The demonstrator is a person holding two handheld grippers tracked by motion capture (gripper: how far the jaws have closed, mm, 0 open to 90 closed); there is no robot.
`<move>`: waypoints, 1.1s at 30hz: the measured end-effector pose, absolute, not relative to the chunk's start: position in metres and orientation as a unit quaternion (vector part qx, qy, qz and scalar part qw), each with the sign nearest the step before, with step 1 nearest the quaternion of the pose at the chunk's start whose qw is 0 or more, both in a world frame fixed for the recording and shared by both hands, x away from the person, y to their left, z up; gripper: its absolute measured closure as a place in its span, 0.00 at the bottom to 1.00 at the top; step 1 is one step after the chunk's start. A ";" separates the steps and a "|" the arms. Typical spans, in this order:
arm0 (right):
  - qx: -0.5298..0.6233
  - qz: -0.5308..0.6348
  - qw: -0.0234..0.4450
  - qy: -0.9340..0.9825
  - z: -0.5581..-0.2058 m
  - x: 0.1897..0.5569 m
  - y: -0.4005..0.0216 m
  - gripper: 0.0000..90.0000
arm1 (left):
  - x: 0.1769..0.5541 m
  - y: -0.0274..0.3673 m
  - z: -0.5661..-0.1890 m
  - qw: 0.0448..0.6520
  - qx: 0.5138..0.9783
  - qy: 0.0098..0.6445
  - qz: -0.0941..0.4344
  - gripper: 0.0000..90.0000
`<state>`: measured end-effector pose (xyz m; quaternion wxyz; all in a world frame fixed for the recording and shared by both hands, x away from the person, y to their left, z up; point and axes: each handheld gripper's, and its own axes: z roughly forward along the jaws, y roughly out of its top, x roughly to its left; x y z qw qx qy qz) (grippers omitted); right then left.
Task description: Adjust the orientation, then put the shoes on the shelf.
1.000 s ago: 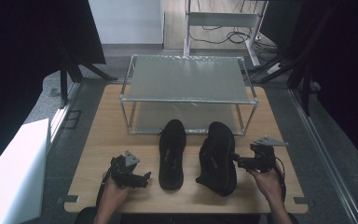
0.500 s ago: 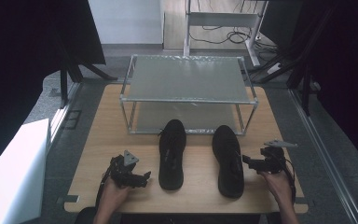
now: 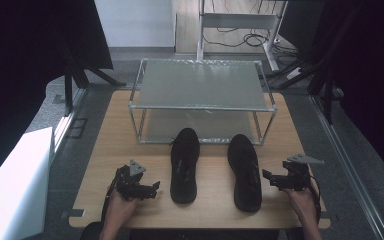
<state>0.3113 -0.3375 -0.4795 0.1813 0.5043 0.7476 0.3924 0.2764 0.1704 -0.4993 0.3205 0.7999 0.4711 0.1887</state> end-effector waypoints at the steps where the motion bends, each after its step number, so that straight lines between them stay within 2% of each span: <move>1: 0.503 0.393 0.181 0.748 -0.479 0.311 -0.338 0.05 | 0.276 0.170 -0.499 0.322 0.799 0.472 0.189 0.00; 21: 0.505 0.449 0.142 0.724 -0.469 0.289 -0.337 0.03 | 0.277 0.164 -0.486 0.358 0.775 0.491 0.174 0.02; 27: 0.502 0.464 0.126 0.718 -0.467 0.286 -0.327 0.03 | 0.280 0.153 -0.472 0.375 0.768 0.486 0.183 0.02; 33: 0.492 0.458 0.116 0.731 -0.470 0.293 -0.310 0.03 | 0.291 0.139 -0.464 0.389 0.768 0.480 0.171 0.01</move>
